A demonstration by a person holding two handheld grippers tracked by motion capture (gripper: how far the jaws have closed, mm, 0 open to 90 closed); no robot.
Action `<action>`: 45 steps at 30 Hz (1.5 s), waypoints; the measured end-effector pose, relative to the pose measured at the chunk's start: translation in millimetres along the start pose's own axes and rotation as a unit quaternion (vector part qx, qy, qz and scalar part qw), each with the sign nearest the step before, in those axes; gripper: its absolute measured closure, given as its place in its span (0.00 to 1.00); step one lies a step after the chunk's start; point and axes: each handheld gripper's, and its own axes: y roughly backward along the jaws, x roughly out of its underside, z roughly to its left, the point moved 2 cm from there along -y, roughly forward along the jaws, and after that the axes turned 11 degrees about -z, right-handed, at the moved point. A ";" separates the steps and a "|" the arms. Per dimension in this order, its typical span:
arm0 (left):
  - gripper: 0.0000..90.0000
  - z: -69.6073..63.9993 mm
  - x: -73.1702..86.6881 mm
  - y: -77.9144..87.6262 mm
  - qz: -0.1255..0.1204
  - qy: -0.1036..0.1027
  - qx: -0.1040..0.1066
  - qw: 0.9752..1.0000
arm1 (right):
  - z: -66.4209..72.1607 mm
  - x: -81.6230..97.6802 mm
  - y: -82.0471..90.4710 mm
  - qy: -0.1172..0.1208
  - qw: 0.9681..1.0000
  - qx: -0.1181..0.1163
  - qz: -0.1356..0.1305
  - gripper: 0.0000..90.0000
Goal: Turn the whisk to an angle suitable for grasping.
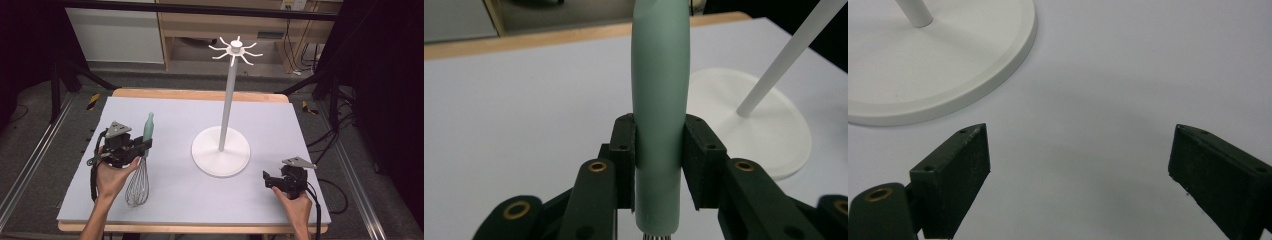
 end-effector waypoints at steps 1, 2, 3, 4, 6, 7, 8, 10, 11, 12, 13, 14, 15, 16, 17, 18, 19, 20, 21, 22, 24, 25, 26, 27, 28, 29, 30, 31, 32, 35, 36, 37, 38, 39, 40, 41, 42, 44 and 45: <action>0.76 -1.6 -2.4 2.2 -0.016 0.001 0.001 1.000 | -0.2 0.0 0.1 0.001 1.000 0.000 0.000 0.11; 0.76 -2.1 -3.8 3.5 -0.022 0.000 0.001 1.000 | 0.3 0.0 0.2 -0.002 1.000 0.001 0.000 0.11; 0.76 -2.8 -5.6 5.2 -0.031 -0.001 0.002 1.000 | 0.1 -0.1 0.3 0.000 1.000 0.001 -0.001 0.11; 0.76 -3.7 -7.3 6.8 -0.041 -0.001 0.004 0.999 | 0.1 -0.1 0.3 0.000 1.000 0.001 -0.001 0.11; 0.76 -5.6 -11.5 10.1 -0.062 -0.004 0.005 0.998 | 0.1 -0.2 0.4 0.000 1.000 0.001 -0.002 0.11; 0.76 -5.6 -11.5 10.1 -0.062 -0.004 0.005 0.998 | 0.1 -0.2 0.4 0.000 1.000 0.001 -0.002 0.11; 0.76 -6.9 -13.1 11.3 -0.072 -0.004 0.006 0.997 | 0.0 -0.2 0.4 0.000 1.000 0.001 -0.002 0.11; 0.76 -8.1 -15.8 13.1 -0.087 -0.007 0.006 0.996 | 0.0 -0.2 0.4 0.000 1.000 0.001 -0.002 0.11; 0.76 -8.7 -17.1 14.0 -0.094 -0.008 0.006 0.996 | -0.3 -0.2 0.5 0.001 1.000 0.000 -0.003 0.11; 0.76 -9.2 -18.1 15.0 -0.101 -0.009 0.007 0.995 | -0.5 -0.1 0.5 0.002 1.000 0.001 -0.003 0.11; 0.76 -9.8 -19.2 16.0 -0.108 -0.009 0.008 0.994 | -0.5 -0.2 0.6 0.002 1.000 0.001 -0.004 0.11; 0.76 -10.3 -20.1 17.0 -0.112 -0.009 0.009 0.994 | -0.9 -0.3 0.7 0.003 1.000 0.000 -0.005 0.11; 0.76 -11.0 -20.7 17.7 -0.117 -0.010 0.009 0.993 | -0.6 -0.3 0.9 0.001 1.000 0.000 -0.005 0.11; 0.76 -11.8 -21.9 18.6 -0.120 -0.010 0.010 0.993 | -0.7 -0.3 1.0 0.001 1.000 0.001 -0.005 0.11; 0.76 -12.6 -22.5 19.2 -0.123 -0.011 0.010 0.992 | -1.1 -0.3 0.7 0.003 1.000 0.000 -0.005 0.11; 0.76 -13.3 -23.3 19.9 -0.127 -0.013 0.011 0.992 | -1.1 -0.3 0.7 0.003 1.000 0.000 -0.005 0.11; 0.76 -13.9 -24.1 20.4 -0.128 -0.013 0.011 0.992 | -0.9 -0.3 0.8 0.003 1.000 0.000 -0.005 0.11; 0.76 -14.4 -24.8 21.3 -0.133 -0.013 0.013 0.991 | -0.9 -0.4 0.8 0.004 1.000 0.000 -0.006 0.11; 0.76 -14.9 -25.9 22.1 -0.134 -0.012 0.015 0.991 | -0.9 -0.4 0.8 0.004 1.000 0.000 -0.006 0.11; 0.76 -15.3 -27.0 23.2 -0.140 -0.012 0.017 0.990 | -0.6 -0.5 1.0 0.003 1.000 -0.001 -0.005 0.11; 0.76 -16.6 -30.1 25.2 -0.145 -0.010 0.021 0.989 | -0.7 -0.6 1.2 0.004 1.000 0.000 -0.007 0.11; 0.76 -17.4 -31.7 26.5 -0.150 -0.011 0.023 0.988 | 0.0 -0.5 1.3 -0.001 1.000 0.000 -0.007 0.11; 0.76 -18.4 -33.4 27.6 -0.152 -0.011 0.024 0.988 | 0.0 -0.5 1.3 -0.001 1.000 0.000 -0.007 0.11; 0.76 -20.4 -36.8 30.8 -0.161 -0.011 0.027 0.986 | -0.5 -0.7 1.0 0.002 1.000 -0.001 -0.009 0.11; 0.76 -20.4 -36.8 30.8 -0.161 -0.011 0.027 0.986 | -0.7 -0.8 0.8 0.004 1.000 -0.001 -0.009 0.11; 0.76 -21.3 -38.5 32.7 -0.166 -0.012 0.029 0.986 | -0.7 -0.8 0.8 0.004 1.000 -0.001 -0.009 0.11; 0.76 -23.3 -42.7 36.2 -0.174 -0.013 0.034 0.984 | 0.4 -0.9 1.1 -0.001 1.000 0.000 -0.008 0.11; 0.76 -23.3 -42.7 36.2 -0.174 -0.013 0.034 0.984 | 0.4 -0.9 1.1 -0.001 1.000 0.000 -0.008 0.11; 0.76 -24.5 -44.8 37.8 -0.179 -0.013 0.036 0.983 | 0.4 -0.9 1.0 -0.001 1.000 0.000 -0.009 0.11; 0.76 -27.8 -52.5 41.3 -0.192 -0.016 0.043 0.980 | -0.8 -1.5 1.8 -0.003 1.000 0.000 -0.015 0.11; 0.76 -29.9 -57.4 42.5 -0.198 -0.018 0.048 0.979 | -1.3 -1.7 1.9 -0.002 1.000 0.000 -0.017 0.11; 0.76 -29.9 -57.4 42.5 -0.198 -0.018 0.048 0.979 | -1.3 -1.7 1.9 -0.002 1.000 0.000 -0.017 0.11; 0.76 -31.6 -60.7 43.0 -0.202 -0.019 0.052 0.978 | -1.5 -1.8 1.9 -0.001 1.000 0.000 -0.018 0.11; 0.76 -33.1 -63.2 43.3 -0.205 -0.019 0.056 0.977 | -0.9 -1.9 3.0 -0.002 1.000 0.003 -0.018 0.11; 0.76 -34.8 -65.4 43.3 -0.207 -0.019 0.060 0.976 | -0.9 -1.9 3.0 -0.002 1.000 0.003 -0.018 0.11; 0.76 -37.1 -68.0 43.1 -0.210 -0.020 0.064 0.976 | -1.2 -1.9 3.4 0.001 1.000 0.003 -0.020 0.11; 0.76 -38.4 -69.6 42.8 -0.211 -0.021 0.065 0.975 | -0.9 -2.1 4.2 -0.001 1.000 0.002 -0.021 0.11; 0.76 -41.6 -73.9 41.6 -0.212 -0.025 0.068 0.975 | -1.7 -2.4 4.3 0.000 1.000 0.003 -0.023 0.11; 0.76 -43.0 -76.0 41.0 -0.213 -0.026 0.070 0.974 | -1.9 -2.6 4.0 -0.001 1.000 0.003 -0.023 0.11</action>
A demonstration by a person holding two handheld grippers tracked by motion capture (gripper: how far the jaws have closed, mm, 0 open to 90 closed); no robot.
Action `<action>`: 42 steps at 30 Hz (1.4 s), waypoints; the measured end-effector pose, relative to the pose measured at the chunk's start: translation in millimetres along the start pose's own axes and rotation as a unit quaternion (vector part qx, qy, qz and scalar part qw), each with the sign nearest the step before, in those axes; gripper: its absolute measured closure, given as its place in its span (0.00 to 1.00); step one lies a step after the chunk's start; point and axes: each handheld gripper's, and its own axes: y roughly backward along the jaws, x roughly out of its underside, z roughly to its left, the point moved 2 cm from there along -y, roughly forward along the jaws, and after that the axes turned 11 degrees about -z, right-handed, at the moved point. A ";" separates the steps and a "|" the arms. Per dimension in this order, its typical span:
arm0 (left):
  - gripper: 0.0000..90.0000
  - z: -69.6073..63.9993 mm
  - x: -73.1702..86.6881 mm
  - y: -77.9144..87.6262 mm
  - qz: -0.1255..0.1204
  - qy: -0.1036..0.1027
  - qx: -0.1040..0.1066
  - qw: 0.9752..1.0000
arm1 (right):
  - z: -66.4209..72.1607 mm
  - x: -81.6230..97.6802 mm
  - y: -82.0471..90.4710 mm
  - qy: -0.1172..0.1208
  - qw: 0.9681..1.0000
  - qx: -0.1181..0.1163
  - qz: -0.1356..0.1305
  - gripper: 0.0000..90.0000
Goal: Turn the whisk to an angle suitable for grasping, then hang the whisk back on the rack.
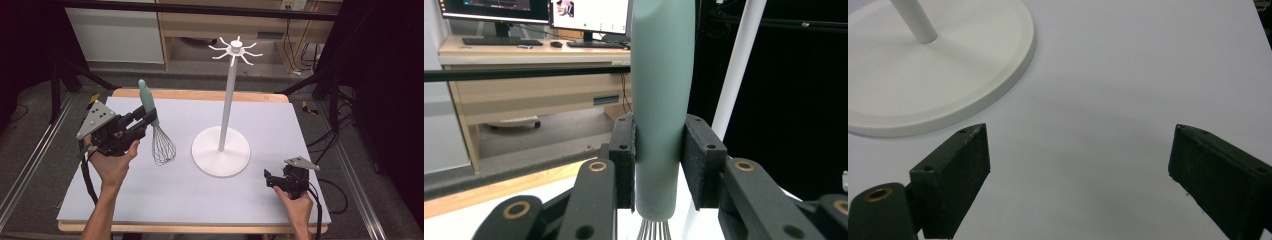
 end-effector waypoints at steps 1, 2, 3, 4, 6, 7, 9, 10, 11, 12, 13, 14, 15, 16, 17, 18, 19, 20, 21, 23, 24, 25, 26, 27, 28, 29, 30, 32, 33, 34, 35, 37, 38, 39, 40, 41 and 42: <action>0.76 -1.0 -1.6 -1.4 0.000 -0.001 0.002 1.000 | 0.0 0.0 0.0 0.000 1.000 0.000 0.000 0.11; 0.76 -1.7 -3.1 -2.8 0.000 -0.001 0.005 1.000 | 0.0 -0.1 -0.1 0.000 1.000 -0.001 0.001 0.11; 0.76 -2.5 -4.5 -4.5 -0.001 0.001 0.008 1.000 | 0.1 -0.2 -0.4 0.001 1.000 -0.002 -0.001 0.11; 0.76 -3.2 -6.1 -6.7 -0.002 0.004 0.013 1.000 | 0.6 -0.4 -0.4 -0.001 1.000 -0.001 0.000 0.11; 0.76 -4.0 -9.6 -12.5 -0.003 0.005 0.020 1.000 | 0.9 -0.4 -0.2 -0.001 1.000 -0.001 -0.001 0.11; 0.76 -4.0 -9.6 -12.5 -0.003 0.005 0.020 1.000 | 0.9 -0.4 -0.2 -0.001 1.000 -0.001 -0.001 0.11; 0.76 -4.3 -11.7 -17.3 -0.001 0.007 0.026 1.000 | 0.2 -0.1 -0.1 0.003 1.000 -0.001 -0.001 0.11; 0.76 -4.7 -12.4 -19.6 0.000 0.007 0.028 1.000 | 0.0 -0.2 0.0 0.002 1.000 -0.002 -0.001 0.11; 0.76 -5.2 -13.2 -21.8 0.001 0.007 0.031 0.999 | -0.6 -0.4 0.3 0.003 1.000 0.000 -0.001 0.11; 0.76 -5.6 -13.8 -24.1 0.002 0.005 0.032 0.999 | -0.7 -0.7 0.3 0.001 1.000 0.000 -0.001 0.11; 0.76 -6.1 -14.2 -26.4 0.002 0.004 0.032 0.999 | -0.8 -0.7 0.5 -0.001 1.000 0.000 -0.002 0.11; 0.76 -7.1 -15.1 -30.4 0.005 0.003 0.033 0.999 | -0.9 -0.4 0.4 0.001 1.000 0.000 -0.002 0.11; 0.76 -7.1 -15.1 -30.4 0.005 0.003 0.033 0.999 | -0.9 -0.4 0.4 0.001 1.000 0.000 -0.002 0.11; 0.76 -7.5 -15.5 -32.1 0.006 0.002 0.033 0.999 | -0.5 -0.1 0.3 0.001 1.000 0.000 -0.001 0.11; 0.76 -9.0 -16.4 -35.6 0.006 0.000 0.033 0.999 | -0.2 0.0 0.0 0.002 1.000 0.001 -0.001 0.11; 0.76 -9.0 -16.4 -35.6 0.006 0.000 0.033 0.999 | -0.2 0.0 0.0 0.002 1.000 0.001 -0.001 0.11; 0.76 -9.6 -17.1 -37.6 0.006 -0.002 0.033 0.999 | -0.2 -0.3 0.0 0.002 1.000 0.000 -0.002 0.11; 0.76 -10.2 -17.9 -39.8 0.006 -0.003 0.034 0.999 | -0.2 -0.3 0.0 0.002 1.000 0.000 -0.002 0.11; 0.76 -11.3 -19.3 -44.0 0.005 -0.004 0.033 0.999 | -0.3 -0.1 -0.6 0.005 1.000 0.000 -0.003 0.11; 0.76 -12.1 -20.1 -47.2 0.005 -0.004 0.034 0.999 | -0.3 0.1 -0.2 0.003 1.000 0.001 0.000 0.11; 0.76 -12.8 -20.6 -49.8 0.005 -0.004 0.034 0.999 | -0.3 0.1 -0.2 0.003 1.000 0.001 0.000 0.11; 0.76 -14.3 -21.3 -54.6 0.008 -0.006 0.034 0.999 | -0.9 0.2 -0.1 0.004 1.000 -0.001 -0.003 0.11; 0.76 -14.3 -21.3 -54.6 0.008 -0.006 0.034 0.999 | -0.9 0.2 -0.1 0.004 1.000 -0.001 -0.003 0.11; 0.76 -15.7 -21.8 -58.1 0.009 -0.007 0.034 0.999 | -0.8 0.1 -0.1 0.003 1.000 -0.002 -0.003 0.11; 0.76 -16.6 -22.1 -60.5 0.011 -0.010 0.034 0.999 | -0.9 0.0 -0.2 0.004 1.000 -0.003 -0.004 0.11; 0.76 -18.0 -22.3 -63.1 0.010 -0.009 0.035 0.999 | -1.1 0.0 -0.3 0.006 1.000 -0.002 -0.004 0.11; 0.76 -18.9 -22.6 -65.4 0.012 -0.011 0.037 0.999 | -1.0 0.0 -0.3 0.005 1.000 -0.001 -0.003 0.11; 0.76 -21.4 -22.8 -70.7 0.013 -0.010 0.038 0.999 | -1.2 -0.1 -0.2 0.005 1.000 -0.002 -0.005 0.11; 0.76 -23.2 -23.0 -76.0 0.016 -0.012 0.041 0.999 | -1.4 -0.2 -0.1 0.005 1.000 -0.002 -0.006 0.11; 0.76 -23.2 -23.0 -76.0 0.016 -0.012 0.041 0.999 | -1.3 -0.3 0.0 0.003 1.000 -0.003 -0.005 0.11; 0.76 -23.9 -23.0 -78.7 0.018 -0.013 0.042 0.999 | -1.3 -0.3 0.0 0.003 1.000 -0.003 -0.005 0.11; 0.76 -24.4 -22.9 -85.9 0.021 -0.015 0.039 0.999 | -1.2 -0.3 0.0 0.003 1.000 -0.002 -0.005 0.11; 0.76 -24.4 -22.9 -85.9 0.021 -0.015 0.039 0.999 | -1.2 -0.3 0.0 0.003 1.000 -0.002 -0.005 0.11; 0.76 -23.8 -23.1 -87.9 0.021 -0.015 0.039 0.999 | -1.2 -0.4 0.1 0.003 1.000 -0.002 -0.005 0.11; 0.76 -23.0 -23.2 -90.0 0.021 -0.013 0.038 0.999 | -1.2 -0.4 0.1 0.003 1.000 -0.002 -0.005 0.11; 0.76 -22.3 -23.3 -92.2 0.021 -0.010 0.038 0.999 | -1.2 -0.4 0.1 0.003 1.000 -0.002 -0.004 0.11; 0.76 -21.7 -23.5 -94.2 0.021 -0.007 0.040 0.999 | -1.1 -0.3 0.1 0.006 1.000 -0.001 -0.006 0.11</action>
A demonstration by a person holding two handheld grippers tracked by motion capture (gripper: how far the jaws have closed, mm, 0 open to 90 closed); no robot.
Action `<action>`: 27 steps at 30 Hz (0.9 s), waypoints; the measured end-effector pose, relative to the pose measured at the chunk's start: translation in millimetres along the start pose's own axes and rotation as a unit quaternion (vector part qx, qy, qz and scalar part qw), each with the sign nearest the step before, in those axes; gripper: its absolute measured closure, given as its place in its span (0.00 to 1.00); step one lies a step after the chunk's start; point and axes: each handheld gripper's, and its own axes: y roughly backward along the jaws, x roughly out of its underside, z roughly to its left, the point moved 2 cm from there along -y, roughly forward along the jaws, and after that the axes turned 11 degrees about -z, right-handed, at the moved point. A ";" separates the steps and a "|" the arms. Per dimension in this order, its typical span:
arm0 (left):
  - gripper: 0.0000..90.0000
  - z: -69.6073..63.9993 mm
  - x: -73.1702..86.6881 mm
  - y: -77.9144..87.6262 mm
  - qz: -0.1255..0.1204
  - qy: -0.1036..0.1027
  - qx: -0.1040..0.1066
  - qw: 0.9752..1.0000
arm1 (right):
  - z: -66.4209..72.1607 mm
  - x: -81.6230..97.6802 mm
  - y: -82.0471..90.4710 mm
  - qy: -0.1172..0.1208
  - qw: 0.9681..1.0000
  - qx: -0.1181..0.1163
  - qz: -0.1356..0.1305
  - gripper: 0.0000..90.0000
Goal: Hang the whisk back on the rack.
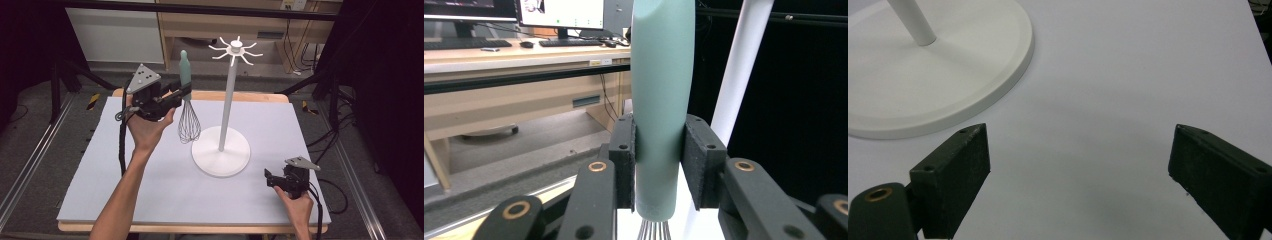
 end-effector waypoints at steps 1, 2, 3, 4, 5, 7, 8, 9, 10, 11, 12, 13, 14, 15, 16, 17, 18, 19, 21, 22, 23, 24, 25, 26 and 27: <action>0.76 0.6 -0.5 -1.7 0.000 0.002 0.002 1.000 | 0.0 0.0 0.0 0.000 1.000 0.000 0.000 0.11; 0.76 0.8 -1.0 -3.5 0.001 0.003 0.004 1.000 | 0.2 -0.1 0.1 0.000 1.000 0.001 0.001 0.11; 0.76 0.5 -2.7 -7.1 0.003 0.001 0.005 1.000 | 0.4 -0.2 0.1 -0.001 1.000 0.000 0.001 0.11; 0.76 0.5 -2.7 -7.1 0.003 0.001 0.005 1.000 | 0.4 -0.2 0.1 -0.001 1.000 0.000 0.001 0.11; 0.76 0.3 -5.4 -10.6 0.003 -0.004 0.004 1.000 | 0.9 -0.5 0.0 -0.004 1.000 0.002 0.002 0.11; 0.76 0.5 -6.8 -12.2 0.003 -0.004 0.004 1.000 | 0.1 -0.3 -0.1 0.000 1.000 0.000 0.002 0.11; 0.76 1.0 -8.2 -13.8 0.001 -0.003 0.005 1.000 | 0.1 -0.3 -0.1 0.000 1.000 0.000 0.002 0.11; 0.76 1.8 -10.2 -16.2 0.003 -0.003 0.008 1.000 | 0.0 -0.2 0.0 0.000 1.000 0.001 0.001 0.11; 0.76 1.8 -10.2 -16.2 0.003 -0.003 0.008 1.000 | 0.0 -0.2 0.0 0.000 1.000 0.001 0.001 0.11; 0.76 1.8 -11.5 -18.7 0.007 -0.007 0.011 1.000 | -0.2 -0.3 0.1 0.000 1.000 0.000 0.000 0.11; 0.76 1.8 -11.5 -18.7 0.007 -0.007 0.011 1.000 | -0.2 -0.3 0.1 0.000 1.000 0.000 0.000 0.11; 0.76 1.8 -11.9 -20.8 0.008 -0.012 0.010 1.000 | -0.5 -0.4 0.2 -0.001 1.000 0.001 0.000 0.11; 0.76 1.8 -11.9 -20.8 0.008 -0.012 0.010 1.000 | -0.6 -0.4 0.3 -0.001 1.000 0.001 0.000 0.11; 0.76 2.0 -12.2 -22.3 0.007 -0.010 0.012 1.000 | -0.6 -0.4 0.3 -0.001 1.000 0.001 0.000 0.11; 0.76 2.4 -12.4 -23.4 0.008 -0.007 0.014 1.000 | -0.5 -0.4 0.4 -0.003 1.000 0.000 0.000 0.11; 0.76 2.4 -12.5 -24.9 0.009 -0.006 0.015 1.000 | -0.8 -0.3 0.3 -0.002 1.000 0.000 0.000 0.11; 0.76 1.9 -12.5 -26.4 0.011 -0.008 0.016 1.000 | -0.7 -0.2 0.2 -0.003 1.000 0.000 0.001 0.11; 0.76 1.4 -12.4 -27.7 0.012 -0.012 0.016 1.000 | -0.7 -0.2 0.2 -0.003 1.000 0.001 0.001 0.11; 0.76 0.1 -12.1 -30.9 0.016 -0.015 0.017 1.000 | -0.7 -0.3 0.2 -0.004 1.000 0.000 0.001 0.11; 0.76 -0.5 -12.2 -32.2 0.016 -0.015 0.017 1.000 | -0.7 -0.3 0.2 -0.004 1.000 0.000 0.000 0.11; 0.76 -0.8 -12.4 -33.4 0.017 -0.015 0.017 1.000 | -0.6 -0.4 0.2 -0.004 1.000 0.000 0.001 0.11; 0.76 -1.0 -12.9 -34.4 0.017 -0.015 0.020 1.000 | -0.6 -0.3 0.2 -0.003 1.000 0.000 0.001 0.11; 0.76 -1.9 -13.5 -35.4 0.016 -0.013 0.021 1.000 | -0.8 -0.3 0.2 -0.002 1.000 0.000 0.000 0.11; 0.76 -3.1 -14.4 -35.7 0.017 -0.016 0.022 0.999 | -0.8 -0.3 0.1 -0.002 1.000 0.000 0.000 0.11; 0.76 -4.3 -14.9 -36.2 0.016 -0.018 0.021 0.999 | -0.8 -0.5 0.4 -0.007 1.000 0.001 0.001 0.11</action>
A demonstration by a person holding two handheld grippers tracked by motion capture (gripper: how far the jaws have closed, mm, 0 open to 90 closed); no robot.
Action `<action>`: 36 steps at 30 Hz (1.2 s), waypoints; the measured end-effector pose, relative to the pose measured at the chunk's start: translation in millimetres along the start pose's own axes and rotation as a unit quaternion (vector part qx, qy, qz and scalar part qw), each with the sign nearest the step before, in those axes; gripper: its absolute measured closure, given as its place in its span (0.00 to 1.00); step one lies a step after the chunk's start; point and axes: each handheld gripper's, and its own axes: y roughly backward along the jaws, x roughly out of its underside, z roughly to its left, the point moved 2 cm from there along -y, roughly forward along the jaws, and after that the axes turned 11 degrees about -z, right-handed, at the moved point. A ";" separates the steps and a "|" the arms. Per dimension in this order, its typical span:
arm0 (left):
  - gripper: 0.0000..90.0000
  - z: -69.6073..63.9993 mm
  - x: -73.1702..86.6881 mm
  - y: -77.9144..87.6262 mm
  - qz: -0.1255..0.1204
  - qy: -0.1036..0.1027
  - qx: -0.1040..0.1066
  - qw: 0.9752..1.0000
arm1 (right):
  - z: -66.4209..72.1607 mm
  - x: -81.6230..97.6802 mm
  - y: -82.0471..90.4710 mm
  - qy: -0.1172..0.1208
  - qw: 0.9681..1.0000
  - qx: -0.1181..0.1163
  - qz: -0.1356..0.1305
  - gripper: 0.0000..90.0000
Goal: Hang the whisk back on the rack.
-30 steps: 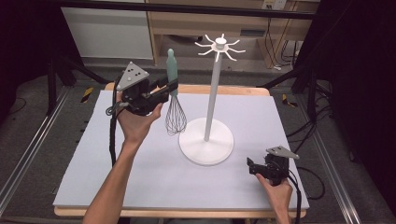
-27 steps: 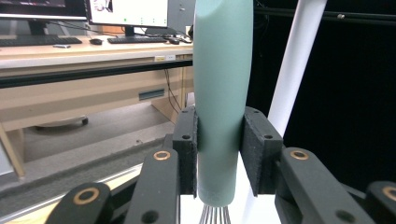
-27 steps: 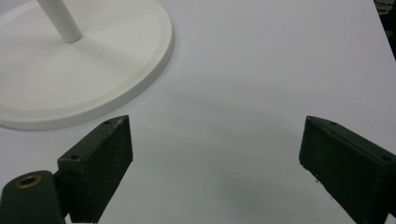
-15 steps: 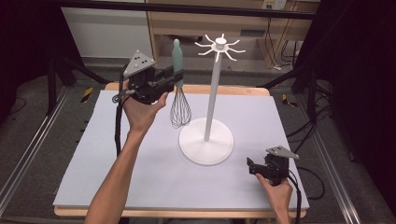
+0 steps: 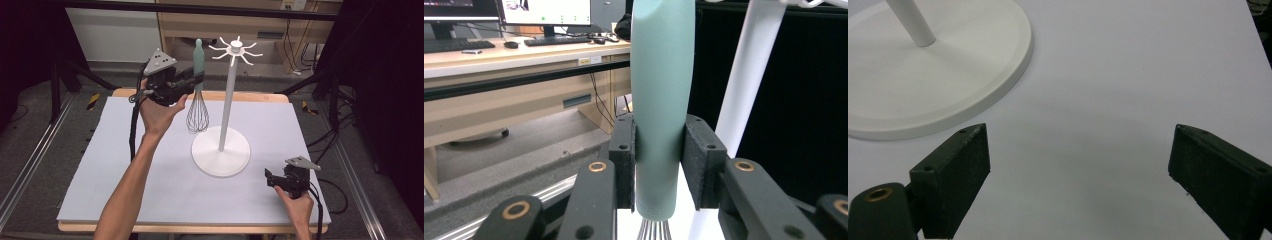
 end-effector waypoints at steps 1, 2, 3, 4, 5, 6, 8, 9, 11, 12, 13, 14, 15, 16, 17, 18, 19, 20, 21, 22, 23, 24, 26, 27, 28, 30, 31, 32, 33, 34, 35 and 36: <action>0.76 -0.8 -0.2 -0.5 0.000 -0.001 0.000 1.000 | 0.0 0.0 0.0 0.000 1.000 0.000 0.000 0.11; 0.76 -1.5 -0.3 -1.2 0.001 -0.003 -0.001 1.000 | -0.3 -0.1 0.0 0.001 1.000 0.000 -0.001 0.11; 0.76 -1.7 -0.3 -1.6 0.002 -0.003 0.000 1.000 | -0.3 -0.1 0.1 0.001 1.000 0.001 -0.001 0.11; 0.76 -1.6 -0.2 -2.1 0.003 -0.003 0.001 1.000 | -0.2 -0.1 0.2 0.001 1.000 0.000 -0.001 0.11; 0.76 -1.6 0.0 -2.8 0.004 -0.002 0.000 1.000 | -0.2 -0.1 0.4 0.002 1.000 -0.001 -0.001 0.11; 0.76 -1.3 0.1 -3.5 0.005 -0.002 0.000 1.000 | -0.2 -0.1 0.3 0.003 1.000 -0.001 -0.002 0.11; 0.76 -1.1 0.4 -5.1 0.006 -0.002 -0.001 1.000 | 0.0 -0.2 0.1 0.002 1.000 -0.001 -0.001 0.11; 0.76 -1.5 0.3 -5.5 0.006 -0.004 0.000 1.000 | 0.0 -0.2 0.1 0.002 1.000 -0.001 -0.001 0.11; 0.76 -2.5 0.4 -6.8 0.007 -0.005 0.001 1.000 | 0.0 -0.2 -0.2 0.002 1.000 0.000 -0.001 0.11; 0.76 -2.9 0.5 -7.9 0.008 -0.005 0.001 1.000 | 0.0 -0.2 -0.2 0.001 1.000 0.000 0.000 0.11; 0.76 -2.9 0.5 -7.9 0.008 -0.005 0.001 1.000 | 0.1 -0.2 -0.1 0.001 1.000 0.000 0.000 0.11; 0.76 -3.2 0.5 -8.6 0.009 -0.005 0.002 1.000 | 0.1 -0.2 -0.1 0.001 1.000 0.000 0.000 0.11; 0.76 -3.9 0.6 -9.2 0.008 -0.005 0.002 1.000 | 0.1 -0.3 0.1 0.001 1.000 -0.001 -0.001 0.11; 0.76 -4.3 0.7 -9.6 0.008 -0.006 0.002 1.000 | 0.1 -0.4 0.3 0.001 1.000 -0.001 -0.001 0.11; 0.76 -4.7 0.8 -9.8 0.009 -0.007 0.003 1.000 | 0.0 -0.4 0.3 0.001 1.000 -0.001 -0.001 0.11; 0.76 -5.0 0.7 -10.2 0.009 -0.008 0.004 1.000 | -0.1 -0.5 0.5 0.000 1.000 -0.002 -0.001 0.11; 0.76 -5.5 0.7 -10.9 0.009 -0.007 0.004 1.000 | -0.2 -0.5 0.5 0.000 1.000 -0.002 -0.001 0.11; 0.76 -5.9 0.7 -11.6 0.009 -0.007 0.004 1.000 | -0.1 -0.6 0.5 0.000 1.000 -0.002 -0.001 0.11; 0.76 -6.0 0.8 -12.3 0.011 -0.009 0.005 1.000 | 0.0 -0.6 0.6 0.000 1.000 -0.002 -0.001 0.11; 0.76 -6.4 1.4 -13.4 0.011 -0.010 0.005 1.000 | 0.1 -0.6 0.6 0.000 1.000 -0.002 -0.001 0.11; 0.76 -6.4 1.4 -13.4 0.011 -0.010 0.005 1.000 | 0.1 -0.6 0.6 0.000 1.000 -0.002 -0.001 0.11; 0.76 -7.0 1.8 -14.1 0.011 -0.010 0.006 1.000 | 0.1 -0.6 0.7 0.000 1.000 -0.002 -0.001 0.11; 0.76 -7.7 2.4 -15.3 0.012 -0.011 0.008 1.000 | -0.1 -0.7 0.5 0.000 1.000 -0.002 -0.001 0.11; 0.76 -8.2 2.8 -16.0 0.012 -0.011 0.008 1.000 | -0.1 -0.6 0.5 0.000 1.000 -0.002 -0.001 0.11; 0.76 -8.5 3.1 -16.4 0.012 -0.012 0.008 1.000 | -0.1 -0.6 0.5 0.000 1.000 -0.002 -0.001 0.11; 0.76 -9.5 3.2 -17.1 0.013 -0.012 0.009 1.000 | 0.0 -0.7 0.6 0.000 1.000 -0.002 -0.001 0.11; 0.76 -10.0 3.2 -17.6 0.013 -0.012 0.009 1.000 | -0.1 -0.7 0.6 0.000 1.000 -0.002 -0.001 0.11; 0.76 -10.8 3.2 -18.8 0.015 -0.015 0.008 1.000 | 0.0 -0.7 0.7 0.000 1.000 -0.002 -0.001 0.11; 0.76 -10.8 3.2 -18.8 0.015 -0.015 0.008 1.000 | 0.0 -0.7 0.7 0.000 1.000 -0.002 -0.001 0.11; 0.76 -11.4 3.4 -19.7 0.015 -0.015 0.009 1.000 | 0.2 -0.8 0.8 -0.002 1.000 -0.003 -0.002 0.11; 0.76 -11.4 3.4 -19.7 0.015 -0.015 0.009 1.000 | 0.2 -0.8 0.8 -0.002 1.000 -0.003 -0.002 0.11; 0.76 -11.7 3.6 -20.2 0.016 -0.016 0.010 1.000 | 0.2 -0.8 0.8 -0.002 1.000 -0.003 -0.001 0.11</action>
